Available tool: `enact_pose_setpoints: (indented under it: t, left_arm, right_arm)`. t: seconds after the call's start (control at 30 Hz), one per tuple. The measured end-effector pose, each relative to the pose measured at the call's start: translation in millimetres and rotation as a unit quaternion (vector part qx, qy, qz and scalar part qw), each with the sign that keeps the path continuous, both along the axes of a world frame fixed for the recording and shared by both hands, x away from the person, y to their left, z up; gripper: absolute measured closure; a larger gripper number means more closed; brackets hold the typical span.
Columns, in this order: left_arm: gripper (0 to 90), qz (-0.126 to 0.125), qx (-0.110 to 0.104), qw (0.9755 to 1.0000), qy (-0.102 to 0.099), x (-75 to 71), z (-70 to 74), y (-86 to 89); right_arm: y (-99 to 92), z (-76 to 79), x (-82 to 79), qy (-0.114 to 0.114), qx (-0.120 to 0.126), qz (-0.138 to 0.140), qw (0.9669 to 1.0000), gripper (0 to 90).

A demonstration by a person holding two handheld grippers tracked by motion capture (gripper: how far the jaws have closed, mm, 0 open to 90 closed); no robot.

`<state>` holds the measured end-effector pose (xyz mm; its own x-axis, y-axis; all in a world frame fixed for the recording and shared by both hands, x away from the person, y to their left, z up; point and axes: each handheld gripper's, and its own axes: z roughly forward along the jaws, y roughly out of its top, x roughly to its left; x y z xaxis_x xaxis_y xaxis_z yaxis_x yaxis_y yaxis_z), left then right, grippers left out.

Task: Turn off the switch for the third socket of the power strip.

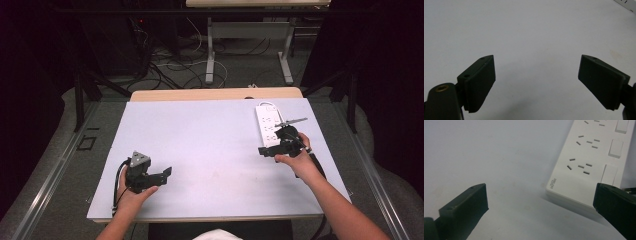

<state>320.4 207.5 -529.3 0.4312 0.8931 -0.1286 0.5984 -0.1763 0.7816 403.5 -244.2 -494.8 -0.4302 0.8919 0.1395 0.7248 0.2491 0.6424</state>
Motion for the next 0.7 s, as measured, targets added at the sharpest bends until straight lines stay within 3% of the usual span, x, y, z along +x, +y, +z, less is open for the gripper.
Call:
enact_pose_setpoints:
  t: [0.27, 0.7]
  left_arm:
    - [14.1, -0.002, 0.004, 1.0, -0.002, 0.1, 0.0, 0.3]
    - [14.1, -0.001, 0.0, 1.0, 0.0, 0.1, -0.4, -0.3]
  right_arm:
    - [5.9, -0.3, -9.6, -0.007, 0.013, 0.014, 0.9998, 0.0]
    - [22.6, -2.6, -28.5, -0.038, -0.011, 0.046, 0.9981, 0.0]
